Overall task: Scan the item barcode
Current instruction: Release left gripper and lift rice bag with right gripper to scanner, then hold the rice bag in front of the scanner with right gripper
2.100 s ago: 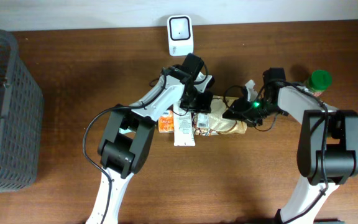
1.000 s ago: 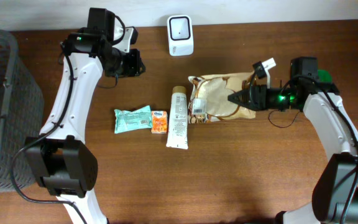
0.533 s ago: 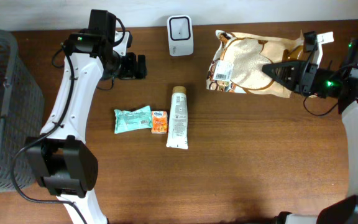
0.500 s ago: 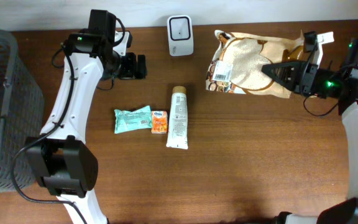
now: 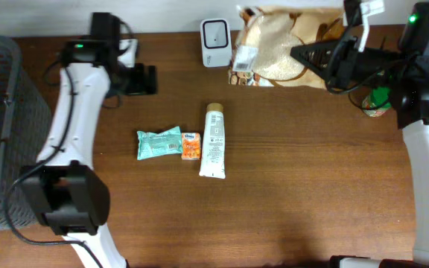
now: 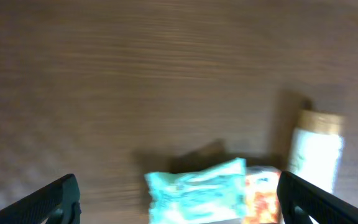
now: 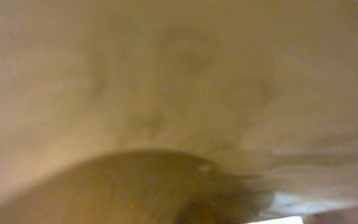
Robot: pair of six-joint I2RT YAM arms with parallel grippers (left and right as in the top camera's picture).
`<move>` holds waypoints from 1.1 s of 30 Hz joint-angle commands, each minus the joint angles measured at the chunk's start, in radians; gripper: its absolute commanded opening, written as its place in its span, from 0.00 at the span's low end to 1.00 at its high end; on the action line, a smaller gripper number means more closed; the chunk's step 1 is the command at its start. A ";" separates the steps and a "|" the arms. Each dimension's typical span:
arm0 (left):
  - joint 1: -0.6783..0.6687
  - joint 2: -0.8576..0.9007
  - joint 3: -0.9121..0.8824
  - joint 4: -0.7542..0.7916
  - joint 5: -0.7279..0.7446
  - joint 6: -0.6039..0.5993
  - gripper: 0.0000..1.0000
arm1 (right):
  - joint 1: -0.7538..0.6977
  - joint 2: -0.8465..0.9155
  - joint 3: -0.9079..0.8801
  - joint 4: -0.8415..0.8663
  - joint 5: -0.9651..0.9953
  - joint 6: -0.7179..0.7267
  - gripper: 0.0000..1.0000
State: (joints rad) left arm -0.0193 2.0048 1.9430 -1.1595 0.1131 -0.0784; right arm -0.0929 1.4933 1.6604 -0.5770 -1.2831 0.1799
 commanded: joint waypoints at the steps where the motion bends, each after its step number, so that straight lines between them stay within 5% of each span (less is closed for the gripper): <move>1: 0.132 -0.018 0.003 -0.013 0.029 0.005 0.99 | 0.000 0.001 0.036 0.064 -0.270 0.005 0.04; 11: 0.184 -0.018 0.003 -0.048 0.028 0.005 0.99 | 0.002 0.114 0.036 0.058 -0.210 0.074 0.04; 17: 0.186 -0.018 0.003 -0.047 0.028 0.005 0.99 | 0.133 0.169 0.036 -0.085 0.409 0.033 0.04; 22: 0.186 -0.018 0.003 -0.047 0.028 0.005 0.99 | 0.219 0.255 0.150 -0.085 0.660 -0.060 0.04; 27: 0.186 -0.018 0.003 -0.047 0.028 0.005 0.99 | 0.380 0.348 0.187 0.093 1.310 -0.446 0.04; 29: 0.186 -0.018 0.003 -0.047 0.028 0.005 0.99 | 0.434 0.396 0.187 0.211 1.427 -0.645 0.04; 33: 0.186 -0.018 0.003 -0.047 0.028 0.005 0.99 | 0.468 0.477 0.187 0.434 1.532 -0.779 0.04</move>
State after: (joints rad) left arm 0.1604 2.0045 1.9430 -1.2068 0.1307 -0.0784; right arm 0.3695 1.9499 1.8103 -0.2283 0.1276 -0.4683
